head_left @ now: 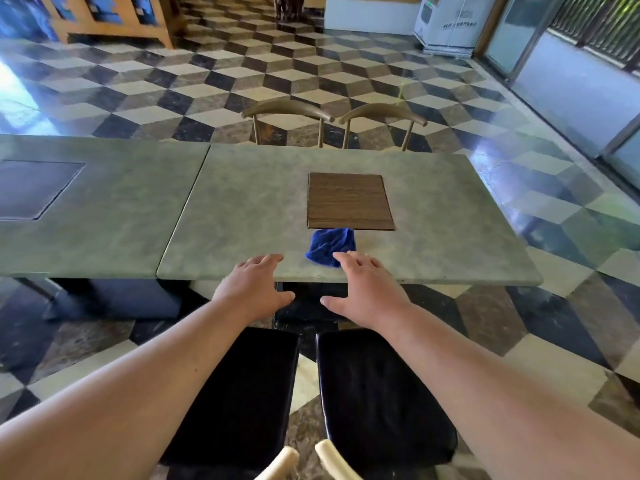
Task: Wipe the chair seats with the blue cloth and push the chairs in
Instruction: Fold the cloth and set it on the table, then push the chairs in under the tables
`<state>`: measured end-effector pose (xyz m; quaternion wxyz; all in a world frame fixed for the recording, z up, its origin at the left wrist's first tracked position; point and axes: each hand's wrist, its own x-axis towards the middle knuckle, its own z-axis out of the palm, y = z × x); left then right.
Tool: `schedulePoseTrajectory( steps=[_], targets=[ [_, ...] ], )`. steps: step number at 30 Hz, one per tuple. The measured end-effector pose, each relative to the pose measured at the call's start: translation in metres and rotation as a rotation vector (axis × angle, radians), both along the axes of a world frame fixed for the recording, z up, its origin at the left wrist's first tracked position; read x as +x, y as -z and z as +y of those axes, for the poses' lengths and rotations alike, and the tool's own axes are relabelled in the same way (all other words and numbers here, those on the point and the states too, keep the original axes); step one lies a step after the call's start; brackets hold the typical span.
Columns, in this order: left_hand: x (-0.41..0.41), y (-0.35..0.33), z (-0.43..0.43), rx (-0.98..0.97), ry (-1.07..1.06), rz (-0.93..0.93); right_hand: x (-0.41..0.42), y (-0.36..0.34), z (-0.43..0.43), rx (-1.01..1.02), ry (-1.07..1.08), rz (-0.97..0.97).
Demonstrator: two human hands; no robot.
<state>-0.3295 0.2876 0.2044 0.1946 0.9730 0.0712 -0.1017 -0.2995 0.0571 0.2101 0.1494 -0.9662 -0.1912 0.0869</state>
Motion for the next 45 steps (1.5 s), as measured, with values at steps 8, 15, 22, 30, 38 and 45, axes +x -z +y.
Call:
schedulePoseTrajectory(
  steps=[8, 15, 22, 30, 38, 45],
  targets=[
    [-0.103, 0.006, 0.029, 0.101, -0.100, 0.050, -0.066, 0.027, 0.038, 0.001, -0.122, 0.082],
    [-0.200, 0.046, 0.082, 0.199, -0.110, 0.179, -0.147, 0.068, 0.088, -0.029, -0.255, 0.153],
    [-0.254, 0.109, 0.144, 0.158, -0.084, 0.291, -0.219, 0.125, 0.134, -0.141, -0.296, 0.234],
    [-0.284, 0.192, 0.216, 0.107, 0.049, 0.466, -0.273, 0.197, 0.190, -0.280, -0.293, 0.325],
    [-0.297, 0.235, 0.234, 0.363, 0.473, 0.635, -0.292, 0.242, 0.198, -0.577, -0.382, 0.520],
    [-0.295, 0.261, 0.248, 0.448, 0.650, 0.520, -0.293, 0.260, 0.196, -0.510, -0.392, 0.392]
  ],
)
